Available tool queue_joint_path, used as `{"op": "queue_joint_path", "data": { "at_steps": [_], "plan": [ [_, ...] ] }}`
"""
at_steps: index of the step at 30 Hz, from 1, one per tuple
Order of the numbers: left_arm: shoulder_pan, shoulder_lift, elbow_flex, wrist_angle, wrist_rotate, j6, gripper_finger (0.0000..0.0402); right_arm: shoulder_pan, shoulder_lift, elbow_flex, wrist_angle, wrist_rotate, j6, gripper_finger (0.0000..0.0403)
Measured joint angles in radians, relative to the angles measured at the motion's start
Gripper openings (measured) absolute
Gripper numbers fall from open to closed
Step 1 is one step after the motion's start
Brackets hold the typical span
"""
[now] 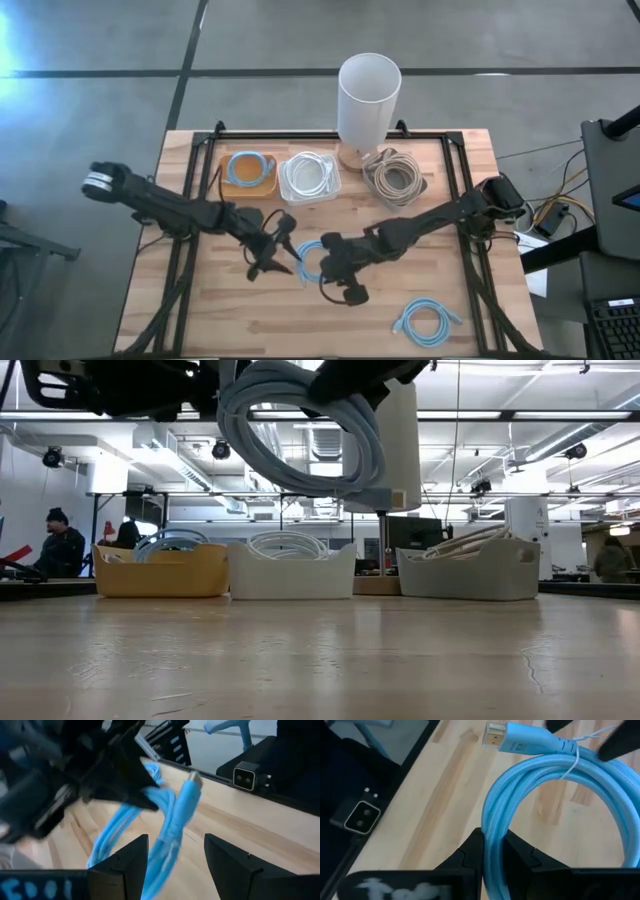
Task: Pick & Place USB Port
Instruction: Put the top blue USB cable into the yellow bin
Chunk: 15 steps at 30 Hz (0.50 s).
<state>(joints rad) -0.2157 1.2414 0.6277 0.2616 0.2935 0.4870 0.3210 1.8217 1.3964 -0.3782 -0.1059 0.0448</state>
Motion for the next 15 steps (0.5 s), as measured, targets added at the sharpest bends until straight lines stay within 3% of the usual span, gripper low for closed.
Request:
{"op": "queue_joint_path", "data": {
  "at_steps": [6, 15],
  "plan": [
    [-0.009, 0.071, 0.0, 0.083, -0.007, 0.052, 0.02, -0.003, 0.0, 0.0, 0.034, -0.009, -0.004, 0.0048],
    [-0.01, 0.102, 0.0, 0.086, -0.11, 0.105, 0.0182, -0.006, 0.0, 0.0, 0.047, -0.007, 0.004, 0.0053]
  ]
}}
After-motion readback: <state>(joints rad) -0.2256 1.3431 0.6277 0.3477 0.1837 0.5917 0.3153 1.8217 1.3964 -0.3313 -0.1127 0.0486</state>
